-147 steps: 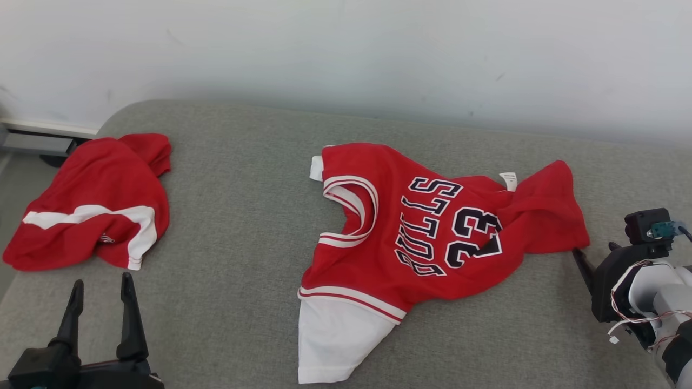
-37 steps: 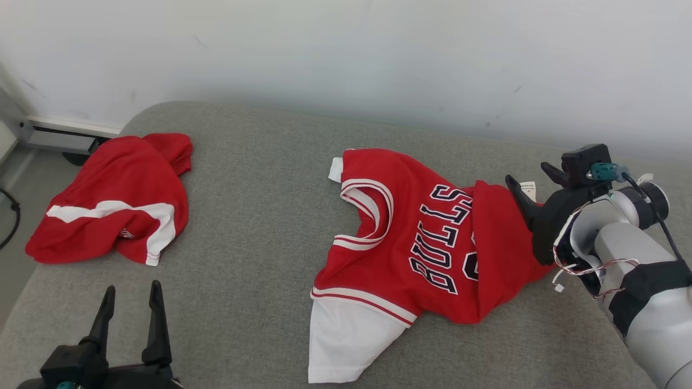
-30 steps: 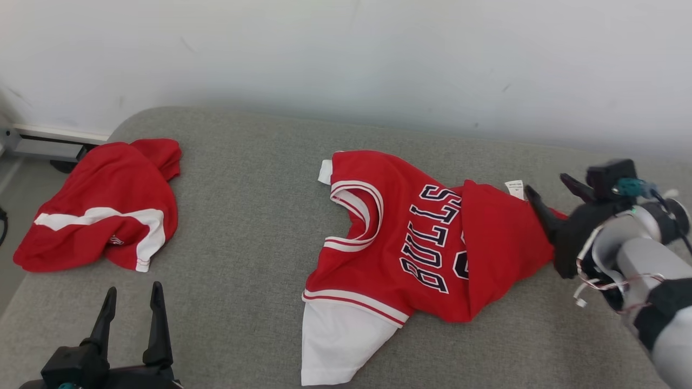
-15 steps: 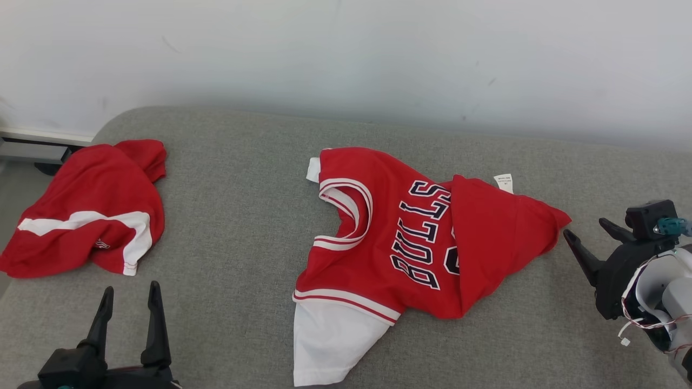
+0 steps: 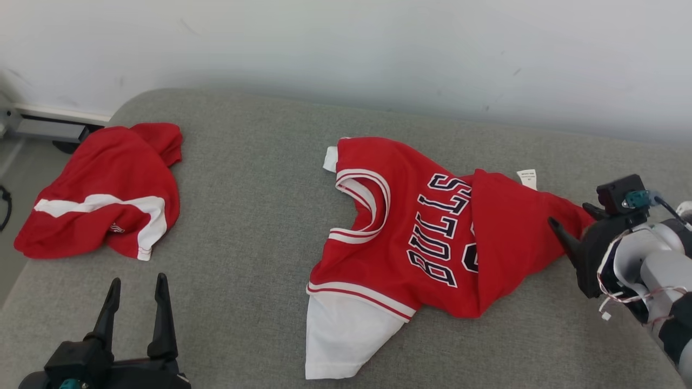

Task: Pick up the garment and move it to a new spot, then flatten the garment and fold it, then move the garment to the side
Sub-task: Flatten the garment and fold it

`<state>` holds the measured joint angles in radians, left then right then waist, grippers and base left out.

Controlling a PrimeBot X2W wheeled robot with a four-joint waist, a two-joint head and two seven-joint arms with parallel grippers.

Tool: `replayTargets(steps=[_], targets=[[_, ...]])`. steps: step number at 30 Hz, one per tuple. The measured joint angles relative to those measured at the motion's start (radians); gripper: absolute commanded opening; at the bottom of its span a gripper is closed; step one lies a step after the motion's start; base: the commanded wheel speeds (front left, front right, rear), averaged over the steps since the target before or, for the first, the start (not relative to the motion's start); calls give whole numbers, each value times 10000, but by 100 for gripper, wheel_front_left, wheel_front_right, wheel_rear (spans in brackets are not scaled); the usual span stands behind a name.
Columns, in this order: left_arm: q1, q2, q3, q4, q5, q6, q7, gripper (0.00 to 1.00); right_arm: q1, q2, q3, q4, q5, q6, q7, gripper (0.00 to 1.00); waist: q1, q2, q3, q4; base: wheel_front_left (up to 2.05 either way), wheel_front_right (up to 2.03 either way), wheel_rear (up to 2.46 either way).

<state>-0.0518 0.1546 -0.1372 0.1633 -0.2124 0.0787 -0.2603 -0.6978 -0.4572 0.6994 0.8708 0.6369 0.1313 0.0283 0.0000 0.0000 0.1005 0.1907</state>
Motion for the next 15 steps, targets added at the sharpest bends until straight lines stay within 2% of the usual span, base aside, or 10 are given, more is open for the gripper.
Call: replayTargets(steps=[8, 15], targets=[[-222, -163, -52, -50, 102, -73, 0, 100, -1154, 370, 257, 1235, -42, 0, 635, 100, 1, 0, 433, 347, 0, 0, 0], [-402, -268, -48, -25, 167, -150, 0, 100, -1569, 587, 556, 2000, 221, 0, 920, 100, 1, 1, 742, 695, 0, 0, 0]])
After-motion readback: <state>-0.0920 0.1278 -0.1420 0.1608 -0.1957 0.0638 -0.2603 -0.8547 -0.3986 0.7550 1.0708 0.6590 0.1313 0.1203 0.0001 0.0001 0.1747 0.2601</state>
